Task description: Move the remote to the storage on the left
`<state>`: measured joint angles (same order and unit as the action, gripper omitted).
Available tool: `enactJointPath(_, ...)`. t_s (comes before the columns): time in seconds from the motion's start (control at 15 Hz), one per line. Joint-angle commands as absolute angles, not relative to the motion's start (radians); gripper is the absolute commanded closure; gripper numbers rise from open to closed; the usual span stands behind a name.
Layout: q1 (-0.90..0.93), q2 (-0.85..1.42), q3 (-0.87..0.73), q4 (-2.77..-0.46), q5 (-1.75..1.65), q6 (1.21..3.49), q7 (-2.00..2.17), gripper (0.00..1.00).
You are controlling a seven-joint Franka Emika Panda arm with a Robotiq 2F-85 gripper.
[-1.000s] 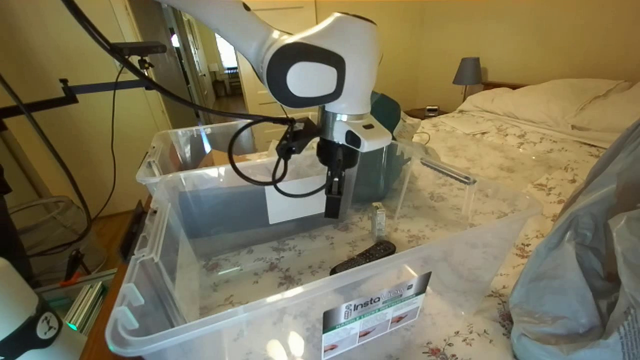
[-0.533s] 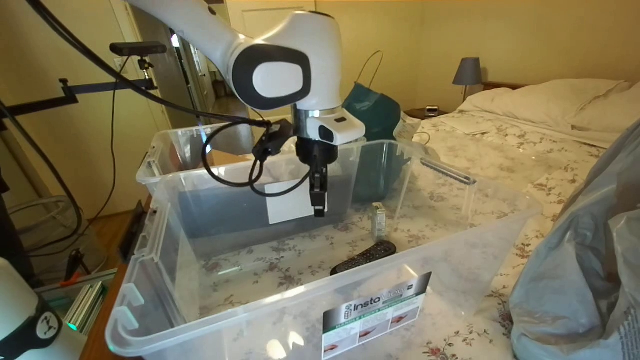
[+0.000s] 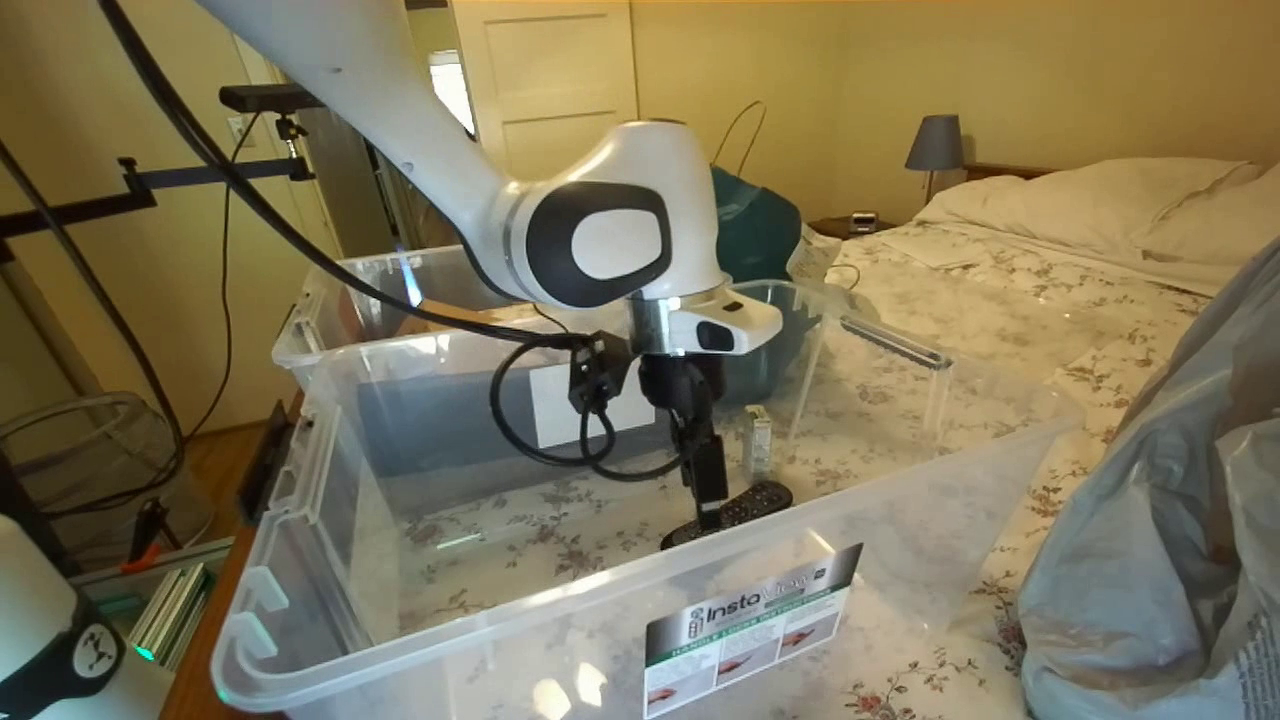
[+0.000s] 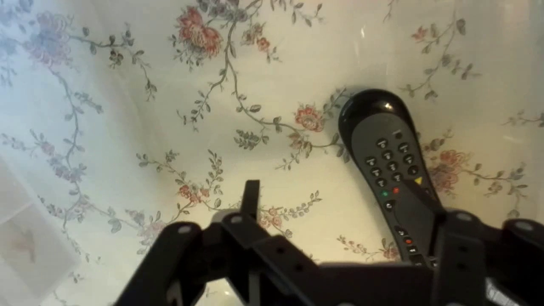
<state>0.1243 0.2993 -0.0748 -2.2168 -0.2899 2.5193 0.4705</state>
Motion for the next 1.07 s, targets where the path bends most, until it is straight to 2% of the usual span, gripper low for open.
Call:
enactJointPath(0.0, 0.13, 0.31, -0.083, -2.203, -0.291, 2.517, 0.46, 0.11)
enactJointPath(0.07, 0.123, 0.305, -0.072, -2.221, -0.281, 2.548, 0.423, 0.0)
enactJointPath(0.4, 0.082, 0.368, 0.006, -2.232, -0.213, 2.688, 0.126, 0.0)
enactJointPath(0.67, 0.175, 0.452, -0.072, -2.19, -0.326, 2.675, 0.244, 0.0)
enactJointPath(1.0, 0.242, 0.531, -0.099, -2.146, -0.317, 2.641, 0.292, 0.0)
